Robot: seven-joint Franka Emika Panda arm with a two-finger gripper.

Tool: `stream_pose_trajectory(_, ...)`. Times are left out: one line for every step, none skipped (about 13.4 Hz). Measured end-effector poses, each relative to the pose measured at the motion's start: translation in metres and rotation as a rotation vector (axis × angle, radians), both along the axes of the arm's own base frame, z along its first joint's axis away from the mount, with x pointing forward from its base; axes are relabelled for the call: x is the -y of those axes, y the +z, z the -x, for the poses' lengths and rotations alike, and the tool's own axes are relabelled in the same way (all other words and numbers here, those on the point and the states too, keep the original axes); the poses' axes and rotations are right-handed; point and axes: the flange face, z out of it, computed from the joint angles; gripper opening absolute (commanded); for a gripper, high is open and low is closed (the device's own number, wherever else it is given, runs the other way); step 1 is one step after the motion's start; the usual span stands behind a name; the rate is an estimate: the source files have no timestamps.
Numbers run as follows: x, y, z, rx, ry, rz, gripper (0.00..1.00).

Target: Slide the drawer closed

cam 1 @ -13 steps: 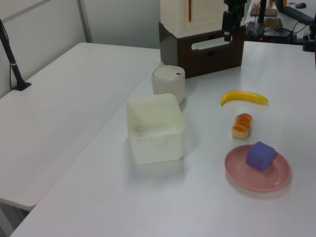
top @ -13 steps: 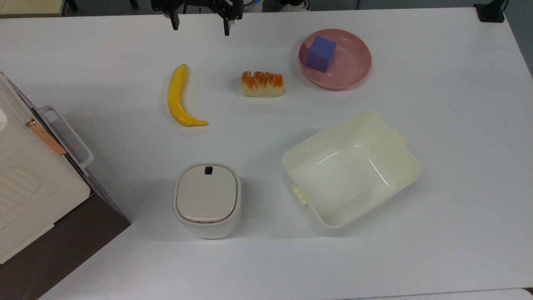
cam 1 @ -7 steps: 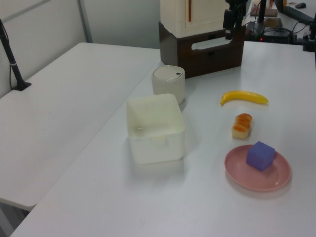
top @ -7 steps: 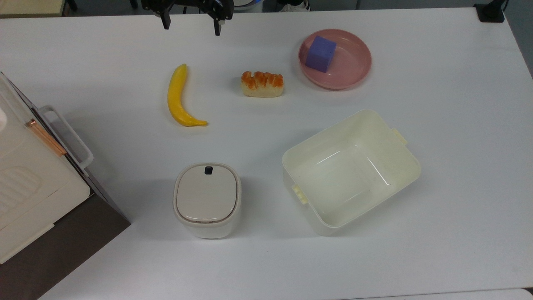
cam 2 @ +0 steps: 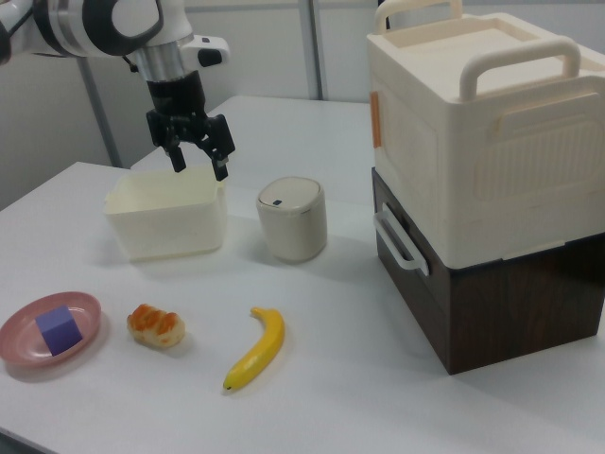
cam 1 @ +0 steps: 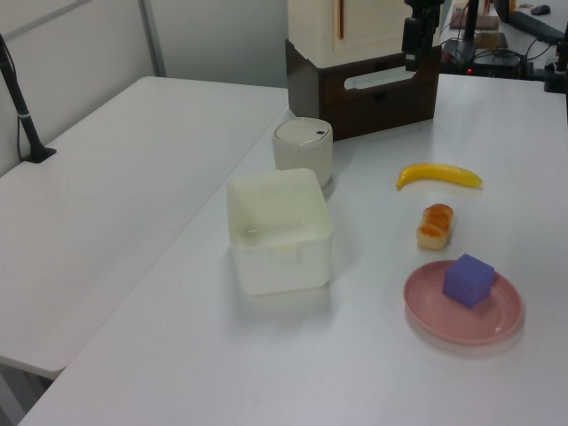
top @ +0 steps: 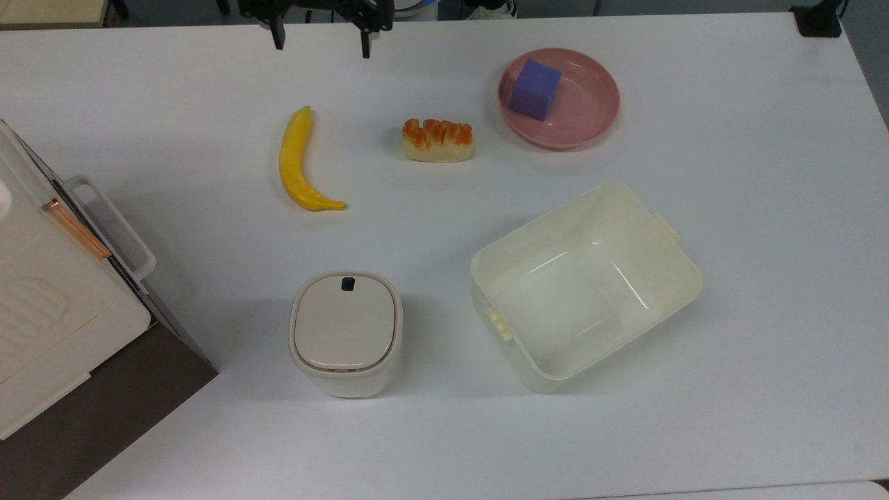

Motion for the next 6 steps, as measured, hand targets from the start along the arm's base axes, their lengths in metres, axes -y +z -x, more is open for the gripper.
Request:
stream_pose_trajectory(-0.006, 0.000, 0.000, 0.001, 0.010, 0.001, 1.00)
stream_pose_trajectory(-0.011, 0.001, 0.000, 0.001, 0.020, 0.002, 1.00)
stream_pose_trajectory(-0.016, 0.001, -0.001, 0.002, 0.028, 0.004, 1.00)
stream_pose_trajectory(-0.017, 0.001, -0.001, 0.003, 0.030, 0.006, 1.00)
stream_pose_trajectory(-0.017, 0.002, -0.001, 0.004, 0.030, 0.006, 1.00)
stream_pose_trajectory(-0.017, 0.002, -0.001, 0.004, 0.030, 0.006, 1.00)
